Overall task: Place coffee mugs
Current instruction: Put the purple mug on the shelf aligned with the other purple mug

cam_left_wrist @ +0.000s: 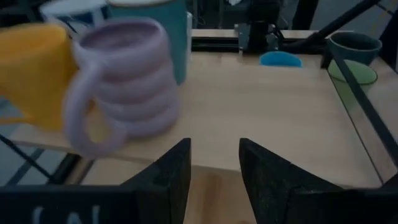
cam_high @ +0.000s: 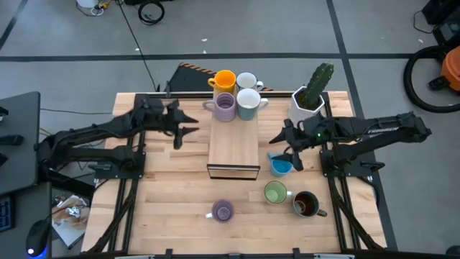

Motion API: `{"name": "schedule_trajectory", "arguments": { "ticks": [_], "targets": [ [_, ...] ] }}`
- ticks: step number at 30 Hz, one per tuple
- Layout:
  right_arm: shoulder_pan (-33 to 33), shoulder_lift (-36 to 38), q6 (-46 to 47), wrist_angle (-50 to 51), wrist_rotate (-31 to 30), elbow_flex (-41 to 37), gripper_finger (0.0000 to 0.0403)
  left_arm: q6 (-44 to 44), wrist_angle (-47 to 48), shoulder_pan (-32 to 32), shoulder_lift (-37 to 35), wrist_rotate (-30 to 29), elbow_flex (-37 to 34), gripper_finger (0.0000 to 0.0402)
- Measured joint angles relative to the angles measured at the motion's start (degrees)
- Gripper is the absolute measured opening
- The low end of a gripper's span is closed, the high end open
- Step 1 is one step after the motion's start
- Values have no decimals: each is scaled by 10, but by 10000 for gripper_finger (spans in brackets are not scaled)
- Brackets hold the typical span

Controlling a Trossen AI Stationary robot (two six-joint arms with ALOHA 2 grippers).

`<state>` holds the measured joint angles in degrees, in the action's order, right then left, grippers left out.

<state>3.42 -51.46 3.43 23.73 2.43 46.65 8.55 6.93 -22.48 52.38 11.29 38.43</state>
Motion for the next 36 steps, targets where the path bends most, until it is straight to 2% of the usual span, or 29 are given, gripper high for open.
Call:
{"name": "schedule_trajectory", "arguments": {
  "ticks": [4,9,16,21,29,36],
  "targets": [
    [36,1,42,14,-44,0,288,-24,-67,54,0,-46,-66,141],
    [75,1,96,48,-92,0,284,-56,-107,122,0,-112,-113,141],
    [133,0,150,74,-141,0,284,-115,-140,200,1,-158,-149,141],
    [179,-13,177,83,-182,0,284,-162,-145,242,1,-162,-172,141],
    [213,-39,269,174,-182,0,284,-169,-163,269,1,-164,-205,141],
    [213,-47,316,214,-161,0,284,-169,-192,268,1,-225,-216,141]
  ]
}}
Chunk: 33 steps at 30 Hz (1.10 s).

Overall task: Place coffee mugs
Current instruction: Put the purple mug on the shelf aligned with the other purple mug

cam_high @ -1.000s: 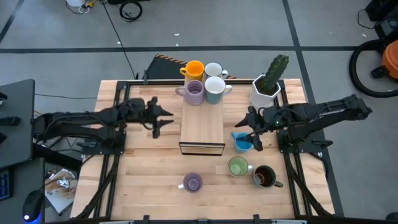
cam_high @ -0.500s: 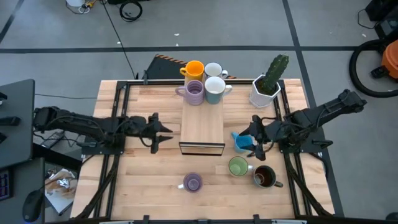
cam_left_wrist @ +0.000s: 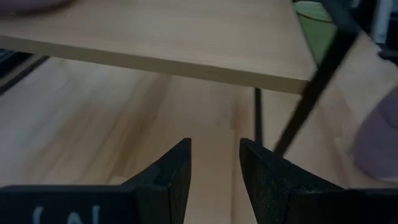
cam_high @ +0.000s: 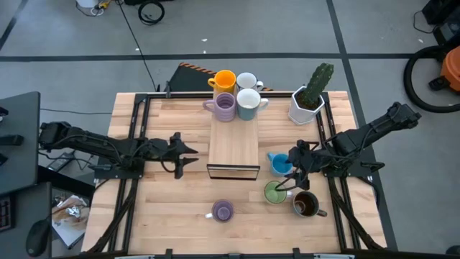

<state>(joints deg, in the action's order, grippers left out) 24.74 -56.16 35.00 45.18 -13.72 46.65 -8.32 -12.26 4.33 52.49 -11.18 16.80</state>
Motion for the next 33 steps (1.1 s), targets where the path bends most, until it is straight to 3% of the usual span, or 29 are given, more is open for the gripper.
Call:
{"name": "schedule_trajectory", "arguments": {
  "ticks": [16,27,33],
  "targets": [
    [-4,-26,-4,49,-41,21,283,1,-2,0,0,-6,0,141],
    [-106,-38,-45,37,-53,21,283,1,-1,0,0,-6,0,141],
    [-162,-38,-110,27,-32,21,283,1,2,0,0,-6,0,141]
  ]
}}
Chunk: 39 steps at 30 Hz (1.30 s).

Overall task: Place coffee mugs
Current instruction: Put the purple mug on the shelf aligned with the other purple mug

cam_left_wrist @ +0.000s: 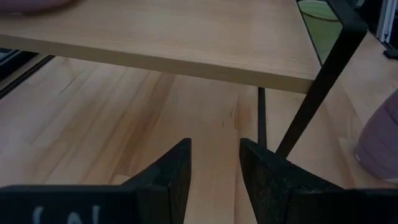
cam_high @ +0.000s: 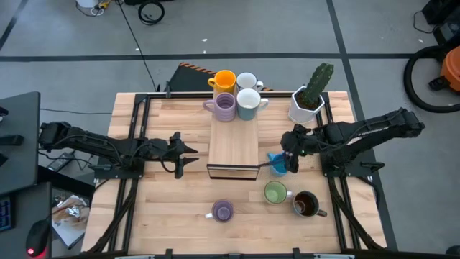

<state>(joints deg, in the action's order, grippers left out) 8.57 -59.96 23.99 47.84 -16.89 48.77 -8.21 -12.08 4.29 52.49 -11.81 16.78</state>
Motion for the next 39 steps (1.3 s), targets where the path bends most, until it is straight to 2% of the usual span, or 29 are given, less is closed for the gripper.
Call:
{"name": "schedule_trajectory", "arguments": {
  "ticks": [4,13,17,20,23,27,35,39],
  "targets": [
    [-48,-3,-30,-25,42,0,283,0,0,0,0,0,0,141],
    [-91,-29,-59,-52,72,0,283,-2,0,0,0,4,0,141],
    [-97,-22,-60,-40,77,0,283,-11,-3,1,0,48,0,141],
    [-98,-8,-59,-32,76,0,283,-54,0,5,0,113,0,141],
    [-95,7,-58,-20,60,0,283,-96,23,38,0,145,0,141],
    [-94,22,-65,-20,27,0,283,-146,46,114,0,95,0,141],
    [-102,42,-88,-29,1,0,283,-253,83,274,2,-85,21,141],
    [-110,43,-107,-32,0,0,283,-294,124,335,35,-162,58,141]
  ]
}}
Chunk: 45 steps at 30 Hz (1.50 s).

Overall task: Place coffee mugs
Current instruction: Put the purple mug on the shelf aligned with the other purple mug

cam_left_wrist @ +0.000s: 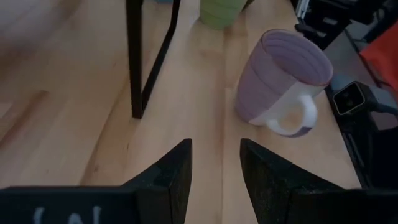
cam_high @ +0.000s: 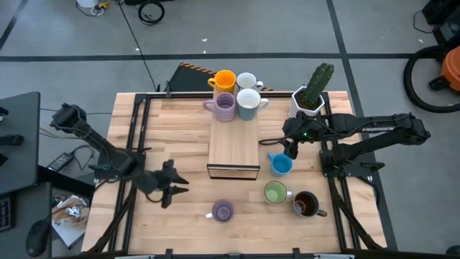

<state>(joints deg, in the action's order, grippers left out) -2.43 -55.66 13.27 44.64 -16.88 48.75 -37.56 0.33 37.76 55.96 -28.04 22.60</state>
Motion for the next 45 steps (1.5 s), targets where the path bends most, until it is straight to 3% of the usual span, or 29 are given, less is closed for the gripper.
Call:
{"name": "schedule_trajectory", "arguments": {
  "ticks": [5,13,21,27,34,45],
  "targets": [
    [-5,6,-36,-5,0,0,283,-41,42,35,61,-31,53,141],
    [-21,53,-110,-35,-15,0,283,-99,68,42,148,20,139,141],
    [-31,91,-164,-117,-10,0,283,-181,252,43,224,24,281,141],
    [-31,95,-167,-126,21,0,283,-188,251,47,297,24,344,141],
    [-31,89,-165,-137,30,0,283,-189,251,46,366,37,374,141],
    [-31,89,-177,-155,31,0,283,-234,248,40,379,59,375,161]
  ]
}}
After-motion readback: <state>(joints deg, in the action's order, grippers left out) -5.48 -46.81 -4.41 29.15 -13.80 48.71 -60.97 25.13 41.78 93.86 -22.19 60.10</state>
